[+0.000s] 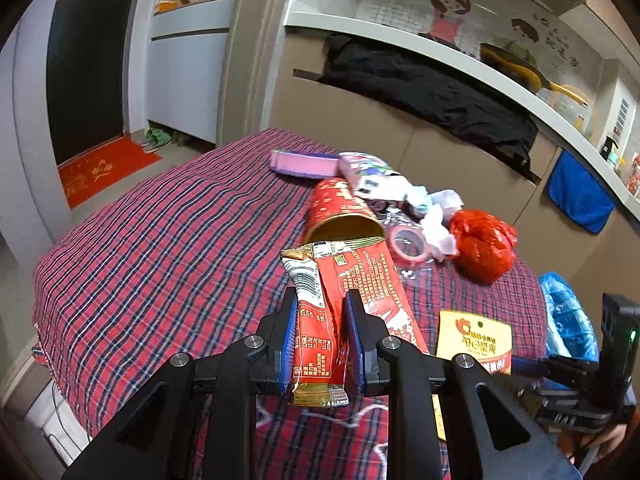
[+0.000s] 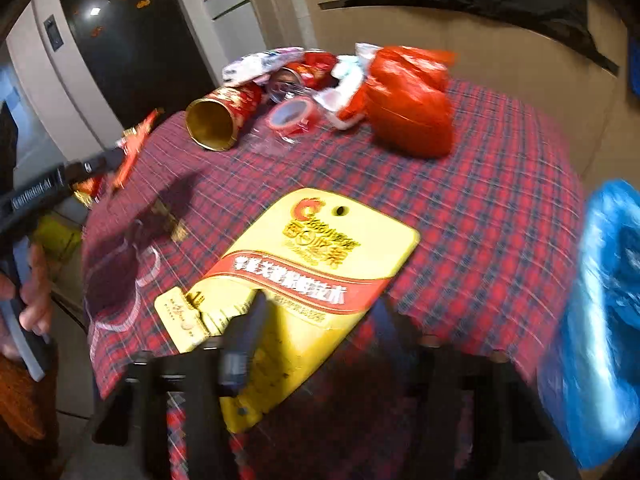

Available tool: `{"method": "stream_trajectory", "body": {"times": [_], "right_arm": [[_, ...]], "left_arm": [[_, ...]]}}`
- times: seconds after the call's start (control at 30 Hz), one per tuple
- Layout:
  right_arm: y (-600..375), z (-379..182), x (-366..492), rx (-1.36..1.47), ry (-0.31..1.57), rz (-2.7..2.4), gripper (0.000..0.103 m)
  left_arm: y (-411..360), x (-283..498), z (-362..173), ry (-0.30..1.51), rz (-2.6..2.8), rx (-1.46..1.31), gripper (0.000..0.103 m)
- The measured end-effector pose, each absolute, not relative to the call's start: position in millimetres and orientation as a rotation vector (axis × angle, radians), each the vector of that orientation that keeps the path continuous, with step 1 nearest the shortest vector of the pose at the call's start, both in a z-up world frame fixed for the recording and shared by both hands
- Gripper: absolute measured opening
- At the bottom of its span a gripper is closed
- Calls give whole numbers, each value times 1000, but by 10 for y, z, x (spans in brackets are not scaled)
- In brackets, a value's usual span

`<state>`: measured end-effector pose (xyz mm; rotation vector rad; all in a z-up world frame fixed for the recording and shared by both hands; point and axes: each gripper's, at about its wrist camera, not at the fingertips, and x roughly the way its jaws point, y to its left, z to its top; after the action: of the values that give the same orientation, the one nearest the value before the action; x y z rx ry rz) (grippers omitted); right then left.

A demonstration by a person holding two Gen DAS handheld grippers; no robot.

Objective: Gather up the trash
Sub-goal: 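Lift the red wrappers with the left tool while the right tool regrasps the yellow packet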

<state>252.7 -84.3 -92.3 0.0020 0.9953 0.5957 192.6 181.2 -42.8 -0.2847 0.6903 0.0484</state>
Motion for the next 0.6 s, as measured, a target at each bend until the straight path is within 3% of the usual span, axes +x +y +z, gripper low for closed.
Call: {"method": "stream_trajectory", "body": {"times": [0.07, 0.4, 0.47, 0.6], "right_arm": [[-786, -892, 2596, 56, 1009, 675, 20], [-171, -753, 2632, -51, 982, 881, 20], [-67, -732, 2636, -124, 957, 848, 4], [-82, -599, 2614, -153, 906, 777, 0]], "left_arm": [[1866, 1921, -443, 689, 59, -287, 24], [2133, 1900, -566, 701, 108, -321, 24], [2149, 1877, -562, 701, 110, -326, 24], [2014, 1861, -497, 697, 82, -306, 24]]}}
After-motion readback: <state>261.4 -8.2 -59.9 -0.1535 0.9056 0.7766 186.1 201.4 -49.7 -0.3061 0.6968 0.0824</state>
